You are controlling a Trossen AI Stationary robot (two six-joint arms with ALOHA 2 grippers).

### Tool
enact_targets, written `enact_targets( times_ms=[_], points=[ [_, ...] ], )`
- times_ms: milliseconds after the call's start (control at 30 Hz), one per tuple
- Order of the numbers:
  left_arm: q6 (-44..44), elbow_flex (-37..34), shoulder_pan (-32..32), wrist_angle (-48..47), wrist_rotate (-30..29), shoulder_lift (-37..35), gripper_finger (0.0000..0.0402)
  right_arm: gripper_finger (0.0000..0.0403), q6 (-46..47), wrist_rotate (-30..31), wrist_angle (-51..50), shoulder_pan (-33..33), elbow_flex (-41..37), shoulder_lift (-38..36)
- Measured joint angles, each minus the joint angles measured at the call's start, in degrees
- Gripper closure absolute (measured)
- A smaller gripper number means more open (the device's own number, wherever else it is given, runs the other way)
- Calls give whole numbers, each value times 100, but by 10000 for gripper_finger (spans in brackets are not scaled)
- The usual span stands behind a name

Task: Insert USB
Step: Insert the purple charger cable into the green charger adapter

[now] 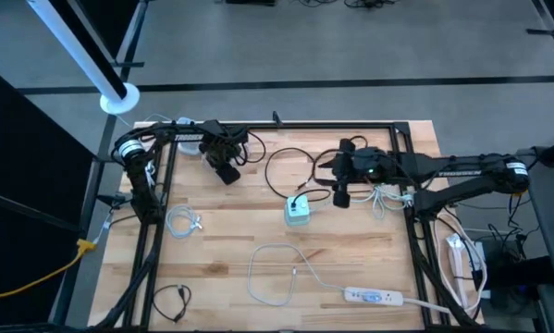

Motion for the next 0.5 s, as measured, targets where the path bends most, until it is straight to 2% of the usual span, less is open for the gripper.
enact_targets(
  times_ms=[133, 167, 300, 433, 500],
  points=[
    [-16, -9, 17, 38, 406, 36, 382, 236, -10, 1, -10, 0, 0, -349],
    [-4, -12, 13, 54, 482, 33, 390, 237, -11, 1, -12, 0, 0, -441],
    [34, 8, -89, 363, 1031, -118, 398, 243, 24, 1, -17, 0, 0, -672],
    [-15, 154, -247, 1328, 2113, -739, 400, 248, 24, -25, -39, 2, 0, -668],
    [-181, 151, -216, 2246, 2496, -1138, 401, 251, -13, -106, -37, 0, 0, -615]
  ],
)
